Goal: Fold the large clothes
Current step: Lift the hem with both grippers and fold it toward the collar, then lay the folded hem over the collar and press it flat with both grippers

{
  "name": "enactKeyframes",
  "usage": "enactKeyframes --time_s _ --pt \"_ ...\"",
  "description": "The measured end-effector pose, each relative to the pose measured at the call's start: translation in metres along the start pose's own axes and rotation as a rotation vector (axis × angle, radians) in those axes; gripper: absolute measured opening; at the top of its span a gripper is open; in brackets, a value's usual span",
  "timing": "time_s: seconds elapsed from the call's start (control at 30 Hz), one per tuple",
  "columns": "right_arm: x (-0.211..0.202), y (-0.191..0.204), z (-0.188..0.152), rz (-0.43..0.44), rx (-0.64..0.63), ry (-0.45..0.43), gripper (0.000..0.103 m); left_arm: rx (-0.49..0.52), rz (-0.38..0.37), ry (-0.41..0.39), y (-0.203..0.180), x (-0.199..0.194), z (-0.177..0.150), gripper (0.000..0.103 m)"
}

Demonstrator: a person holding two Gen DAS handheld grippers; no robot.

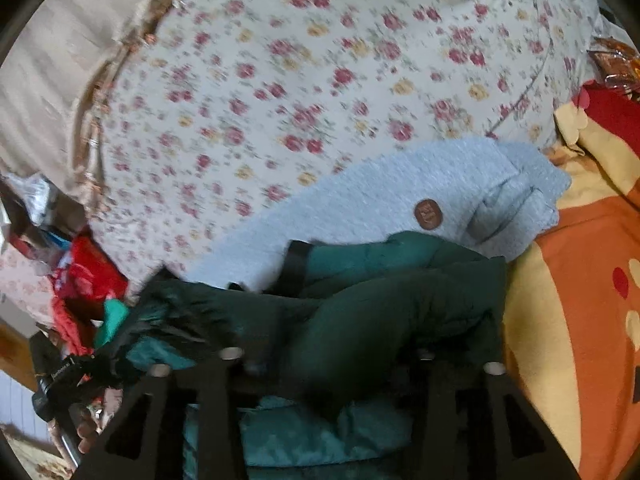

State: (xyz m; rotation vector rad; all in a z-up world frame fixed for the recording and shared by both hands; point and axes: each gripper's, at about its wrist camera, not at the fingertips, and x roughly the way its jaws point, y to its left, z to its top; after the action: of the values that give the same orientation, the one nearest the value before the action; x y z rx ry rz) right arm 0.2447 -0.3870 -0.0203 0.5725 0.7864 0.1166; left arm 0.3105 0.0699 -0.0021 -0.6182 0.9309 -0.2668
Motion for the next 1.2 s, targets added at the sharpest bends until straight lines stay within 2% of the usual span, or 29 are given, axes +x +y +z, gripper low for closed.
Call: enactKeyframes --time_s 0.03,0.07,0.13,0.2,0.27,0.37,0.53,0.63,0.83,1.2 --pt "-0.004 0.003 -0.001 0.001 -0.011 -0.017 0.08 -0.03 -0.043 -0.01 0.001 -0.006 0.001 0.07" --pt "-0.01 0.009 -0.001 -0.009 -0.03 -0.045 0.086 -0.059 -0.09 -0.014 0.001 -0.012 0.004 0.07" --pt "-0.02 0.02 -0.002 -0.028 -0.064 -0.076 0.086 -0.087 -0.147 -0.015 -0.002 -0.021 0.008 0.07" --pt "-0.029 0.032 -0.006 -0.033 -0.108 -0.098 0.086 -0.065 -0.15 -0.028 -0.012 -0.033 0.009 0.071" --pt "-0.031 0.045 -0.014 -0.044 -0.157 -0.108 0.086 0.0 -0.094 -0.042 -0.023 -0.038 0.005 0.073" --pt "-0.011 0.059 -0.033 -0.057 -0.227 -0.039 0.086 0.132 0.04 -0.044 -0.038 -0.029 -0.011 0.073" --pt "0.037 0.061 -0.062 -0.133 -0.313 0.058 0.086 0.33 0.247 -0.027 -0.051 0.022 -0.044 0.073" --pt "0.058 0.062 -0.07 -0.205 -0.389 0.044 0.086 0.415 0.359 -0.024 -0.045 0.052 -0.054 0.073" --pt "0.085 0.057 -0.063 -0.245 -0.437 0.027 0.086 0.45 0.418 -0.036 -0.033 0.084 -0.045 0.073" --pt "0.13 0.043 -0.031 -0.232 -0.368 0.044 0.093 0.482 0.473 -0.026 -0.033 0.14 -0.015 0.075"
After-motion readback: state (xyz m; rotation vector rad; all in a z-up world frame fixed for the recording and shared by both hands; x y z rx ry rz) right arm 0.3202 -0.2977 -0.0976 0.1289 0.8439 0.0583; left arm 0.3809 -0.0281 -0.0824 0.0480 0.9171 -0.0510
